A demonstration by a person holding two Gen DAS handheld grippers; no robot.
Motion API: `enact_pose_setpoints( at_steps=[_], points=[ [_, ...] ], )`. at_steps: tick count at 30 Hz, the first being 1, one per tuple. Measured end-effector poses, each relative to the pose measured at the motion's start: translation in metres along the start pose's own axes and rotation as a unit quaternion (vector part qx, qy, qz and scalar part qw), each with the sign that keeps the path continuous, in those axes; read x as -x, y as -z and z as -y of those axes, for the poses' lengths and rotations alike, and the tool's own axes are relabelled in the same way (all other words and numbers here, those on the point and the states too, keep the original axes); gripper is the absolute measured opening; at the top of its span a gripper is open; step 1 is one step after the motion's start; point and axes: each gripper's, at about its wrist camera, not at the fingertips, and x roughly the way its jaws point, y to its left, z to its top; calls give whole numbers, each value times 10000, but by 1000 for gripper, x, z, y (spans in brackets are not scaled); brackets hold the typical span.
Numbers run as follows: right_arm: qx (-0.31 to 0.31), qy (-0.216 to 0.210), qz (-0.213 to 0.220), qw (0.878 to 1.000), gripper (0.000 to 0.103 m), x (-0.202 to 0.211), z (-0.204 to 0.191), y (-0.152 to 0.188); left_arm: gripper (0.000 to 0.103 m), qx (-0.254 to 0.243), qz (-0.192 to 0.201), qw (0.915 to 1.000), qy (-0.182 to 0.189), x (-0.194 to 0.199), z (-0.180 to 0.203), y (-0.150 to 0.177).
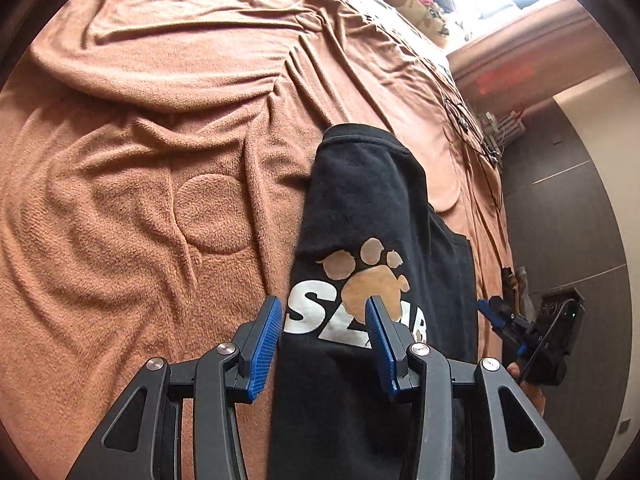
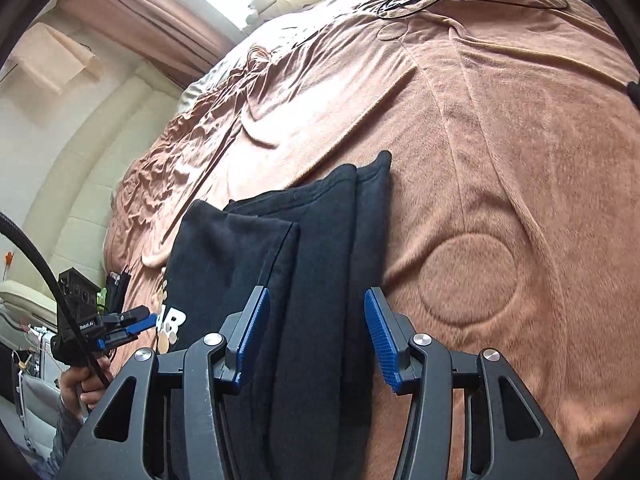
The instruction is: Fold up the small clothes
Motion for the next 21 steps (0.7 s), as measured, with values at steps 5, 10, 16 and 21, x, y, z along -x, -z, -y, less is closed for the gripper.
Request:
enact_pose_setpoints(
  at_steps=[5, 10, 16, 21],
  points=[
    [38, 63, -106, 9999, 47, -27, 1, -25, 45, 3, -47, 10000, -28, -10, -1, -10],
    [-19, 51, -231, 9997, 35, -51, 4, -40, 45, -36, -51, 10000, -70, -17, 0, -17],
    [-48, 195, -271, 9994, 2, -62, 3, -52, 45, -77, -76, 9998, -170, -24, 3, -25],
    [110, 316, 30, 9994, 0, -37, -5, -51, 45, -170, -44, 9997, -189, -22, 8, -27]
  ],
)
